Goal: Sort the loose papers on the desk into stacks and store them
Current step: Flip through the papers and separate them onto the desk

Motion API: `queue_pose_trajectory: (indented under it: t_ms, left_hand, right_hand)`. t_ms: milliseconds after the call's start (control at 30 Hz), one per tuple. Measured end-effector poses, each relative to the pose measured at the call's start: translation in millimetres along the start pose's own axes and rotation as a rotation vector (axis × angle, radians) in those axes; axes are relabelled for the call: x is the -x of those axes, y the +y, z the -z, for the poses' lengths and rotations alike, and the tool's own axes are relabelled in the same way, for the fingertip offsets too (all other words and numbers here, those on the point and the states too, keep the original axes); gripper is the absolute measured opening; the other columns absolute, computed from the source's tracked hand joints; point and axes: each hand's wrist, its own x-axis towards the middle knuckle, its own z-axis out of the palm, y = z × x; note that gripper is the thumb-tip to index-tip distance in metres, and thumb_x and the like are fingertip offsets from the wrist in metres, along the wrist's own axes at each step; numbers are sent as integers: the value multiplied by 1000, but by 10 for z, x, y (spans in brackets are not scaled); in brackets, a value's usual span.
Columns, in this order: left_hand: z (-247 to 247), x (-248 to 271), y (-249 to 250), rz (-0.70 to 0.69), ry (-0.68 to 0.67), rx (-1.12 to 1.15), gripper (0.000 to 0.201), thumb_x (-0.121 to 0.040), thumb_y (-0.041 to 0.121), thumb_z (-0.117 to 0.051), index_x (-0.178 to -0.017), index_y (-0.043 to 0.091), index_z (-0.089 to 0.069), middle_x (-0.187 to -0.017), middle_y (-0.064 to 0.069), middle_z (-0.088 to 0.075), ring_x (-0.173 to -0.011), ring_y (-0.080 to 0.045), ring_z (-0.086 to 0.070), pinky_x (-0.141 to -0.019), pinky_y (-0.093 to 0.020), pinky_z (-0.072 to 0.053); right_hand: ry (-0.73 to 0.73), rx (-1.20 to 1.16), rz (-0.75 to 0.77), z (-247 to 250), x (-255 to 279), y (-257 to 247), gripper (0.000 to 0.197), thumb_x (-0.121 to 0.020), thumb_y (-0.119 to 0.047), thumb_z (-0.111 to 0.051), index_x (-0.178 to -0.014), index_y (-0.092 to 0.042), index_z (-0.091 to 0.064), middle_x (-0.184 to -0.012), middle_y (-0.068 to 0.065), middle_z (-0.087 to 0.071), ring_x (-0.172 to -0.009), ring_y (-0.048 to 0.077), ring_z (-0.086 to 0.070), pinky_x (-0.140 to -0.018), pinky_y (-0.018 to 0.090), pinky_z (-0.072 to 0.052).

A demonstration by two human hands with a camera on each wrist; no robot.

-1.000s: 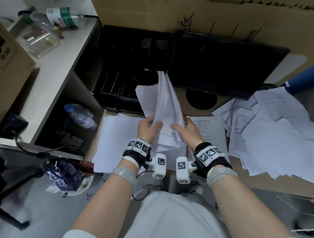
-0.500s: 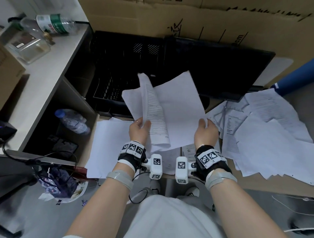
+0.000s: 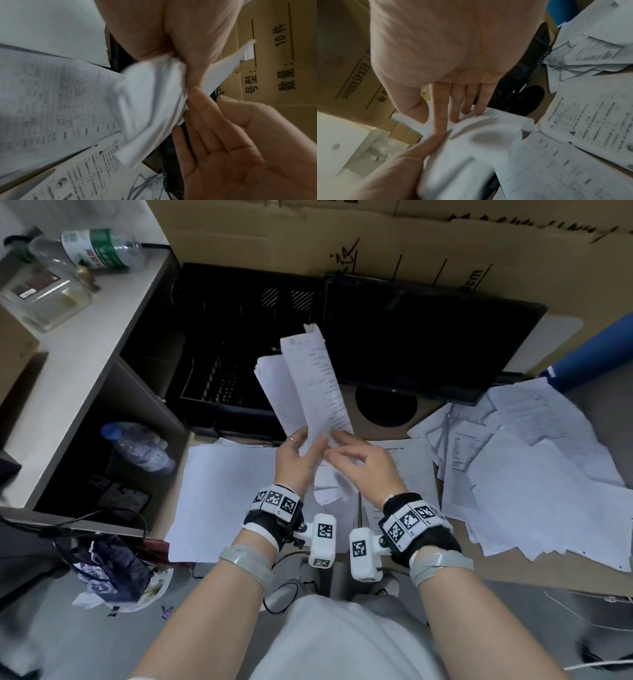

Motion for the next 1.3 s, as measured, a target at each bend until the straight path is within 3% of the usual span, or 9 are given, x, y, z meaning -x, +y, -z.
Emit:
queue_pose_trajectory:
  t_ms: [100, 167, 233, 300, 467, 633, 733, 900, 1300]
  left_hand:
    - [54, -9, -69, 23, 49, -15, 19, -91, 12, -69, -110, 14, -69, -114, -5, -72, -107, -22, -69, -98, -41, -55]
    - [88, 4, -64, 37, 33, -7, 20, -92, 4, -66, -108, 15, -70, -110, -1, -73, -107, -26, -69, -99, -43, -54]
    - [137, 5, -47, 49, -8, -15, 23, -92, 1, -66, -107, 19, -69, -107, 5, -74, -109, -24, -68, -101, -41, -53]
    - [213, 3, -47, 64, -49, -18, 24, -93, 1, -65, -110, 18, -69, -107, 6, -74, -107, -20, -68, -100, -38, -53]
    - [289, 48, -109, 80, -18, -23, 24, -93, -1, -64, -114, 12, -68, -112, -1, -72, -107, -20, -67, -99, -37, -53]
    - [207, 75, -242, 102, 53, -85, 23, -93, 2, -63, -111, 15, -68, -112, -1, -73, -109, -22, -68, -100, -40, -53]
    - [126, 68, -352, 133, 60, -133, 18, -87, 13, -66, -101, 22, -71, -109, -1, -75, -105, -23, -70, -101, -46, -53]
    - [-268, 163, -564, 152, 90, -265, 26, -88, 20, -62, -111, 16, -72, -110, -1, -75, -104, -20, -70, -100, -43, -53]
    - [-862, 373, -863, 193, 436, -372, 26, -95, 16, -60, -119, 8, -67, -115, -6, -73, -108, -22, -67, -102, -40, -51]
  right_hand:
    - [207, 54, 16, 11, 24, 62, 22, -91, -28, -66, -111, -30, -74, -128, -21, -62, -118, -3, -54, -108, 33, -43]
    - [377, 125, -43, 86, 14, 143, 45, -93, -40, -63, -135, -26, -56, -135, -16, -55, -122, 3, -49, -105, 33, -41]
    - [407, -32, -262, 159, -16, 251, 76, -89, -59, -57, -152, -25, -31, -152, -4, -40, -137, 17, -41, -110, 41, -36]
    - [395, -237, -460, 188, -47, 393, 82, -90, -64, -50, -155, -24, -22, -157, 3, -34, -138, 26, -41, -109, 45, -36]
    - [283, -374, -547, 204, -22, 621, 67, -86, -71, -51, -133, -23, -55, -125, -3, -62, -109, 19, -56, -95, 36, -39]
    - [351, -188, -396, 274, 46, 753, 5, -91, -32, -68, -89, -27, -68, -95, -5, -72, -92, 22, -67, -78, 33, -52]
    - [410, -134, -452, 402, 82, 1021, 19, -87, -32, -66, -101, -20, -68, -105, -1, -71, -98, 23, -67, -91, 45, -55]
    - [442, 57, -621, 727, 272, 1450, 43, -93, -25, -60, -131, -5, -60, -126, 9, -64, -111, 30, -61, -94, 31, -47]
    - [316, 239, -870, 1302, 444, 2343, 40, -95, -9, -50, -134, 0, -53, -133, 20, -59, -118, 37, -58, -94, 35, -46]
